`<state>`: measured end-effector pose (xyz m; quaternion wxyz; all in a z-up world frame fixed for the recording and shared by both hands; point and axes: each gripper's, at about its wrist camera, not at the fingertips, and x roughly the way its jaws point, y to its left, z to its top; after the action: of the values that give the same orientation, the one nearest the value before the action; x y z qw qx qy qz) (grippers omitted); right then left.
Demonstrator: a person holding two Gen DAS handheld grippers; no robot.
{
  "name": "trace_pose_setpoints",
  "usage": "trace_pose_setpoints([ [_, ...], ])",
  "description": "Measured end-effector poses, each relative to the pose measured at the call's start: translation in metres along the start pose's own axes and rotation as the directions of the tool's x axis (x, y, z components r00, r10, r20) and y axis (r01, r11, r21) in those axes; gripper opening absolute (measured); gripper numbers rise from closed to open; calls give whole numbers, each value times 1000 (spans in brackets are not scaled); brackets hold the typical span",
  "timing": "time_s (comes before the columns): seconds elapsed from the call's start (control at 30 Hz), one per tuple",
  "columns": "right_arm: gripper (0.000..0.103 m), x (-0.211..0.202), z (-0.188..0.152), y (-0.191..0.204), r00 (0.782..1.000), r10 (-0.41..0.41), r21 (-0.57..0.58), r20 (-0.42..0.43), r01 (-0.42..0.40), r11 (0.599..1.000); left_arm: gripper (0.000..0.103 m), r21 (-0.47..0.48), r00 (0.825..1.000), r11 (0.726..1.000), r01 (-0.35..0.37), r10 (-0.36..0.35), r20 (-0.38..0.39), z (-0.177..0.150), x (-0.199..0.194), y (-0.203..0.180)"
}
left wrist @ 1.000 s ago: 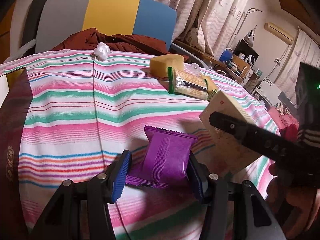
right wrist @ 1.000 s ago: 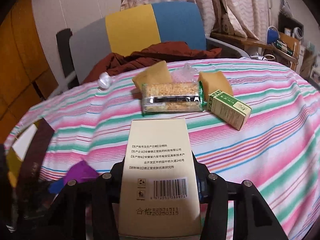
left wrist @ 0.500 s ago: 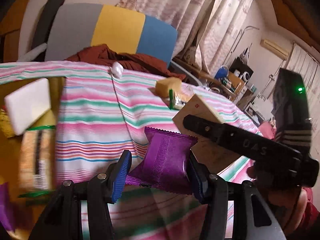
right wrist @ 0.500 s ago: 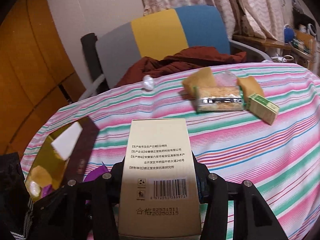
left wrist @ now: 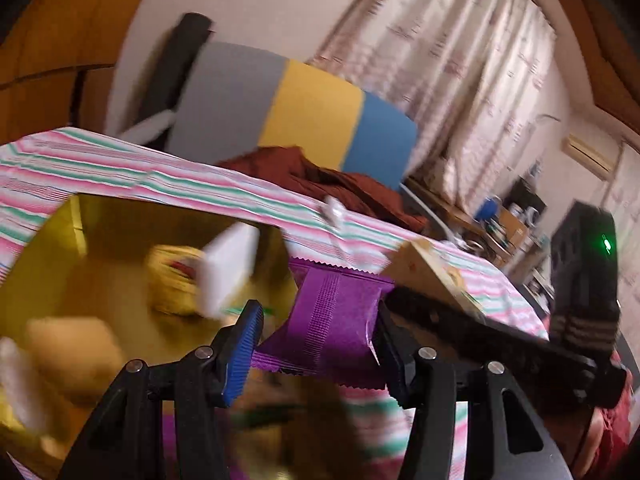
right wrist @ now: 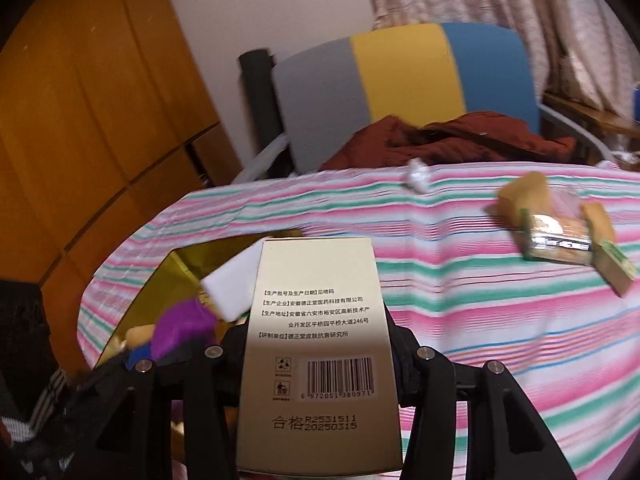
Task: Organize objects
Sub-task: 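Carry the pouch and cream box into the gold tin and release both, then move both open tools back toward the remaining items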
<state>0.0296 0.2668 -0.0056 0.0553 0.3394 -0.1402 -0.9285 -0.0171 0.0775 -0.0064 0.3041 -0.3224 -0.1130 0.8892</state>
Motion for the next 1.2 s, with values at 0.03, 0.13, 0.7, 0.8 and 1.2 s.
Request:
trace_pose_setpoints([
  [0.03, 51, 6, 0, 8, 1000, 15, -7, -17, -16, 1000, 55, -15, 1000, 1000, -14, 14, 5, 5, -2, 9],
  [0.13, 51, 26, 1, 35, 995, 67, -49, -68, -70, 996, 55, -66, 998, 996, -59, 61, 19, 18, -6, 39],
  [0.7, 75, 94, -3, 103, 972, 159, -131, -176, -183, 974, 60, -191, 972, 953, -233, 221, -83, 46, 13, 137],
  [0.8, 75, 80, -8, 98, 978, 146, -135, -150, -166, 977, 62, -191, 964, 946, -263, 249, -93, 46, 12, 138],
  [1.2, 76, 51, -17, 85, 987, 125, -123, -105, -138, 983, 69, -250, 948, 920, -303, 317, 15, 44, -26, 110],
])
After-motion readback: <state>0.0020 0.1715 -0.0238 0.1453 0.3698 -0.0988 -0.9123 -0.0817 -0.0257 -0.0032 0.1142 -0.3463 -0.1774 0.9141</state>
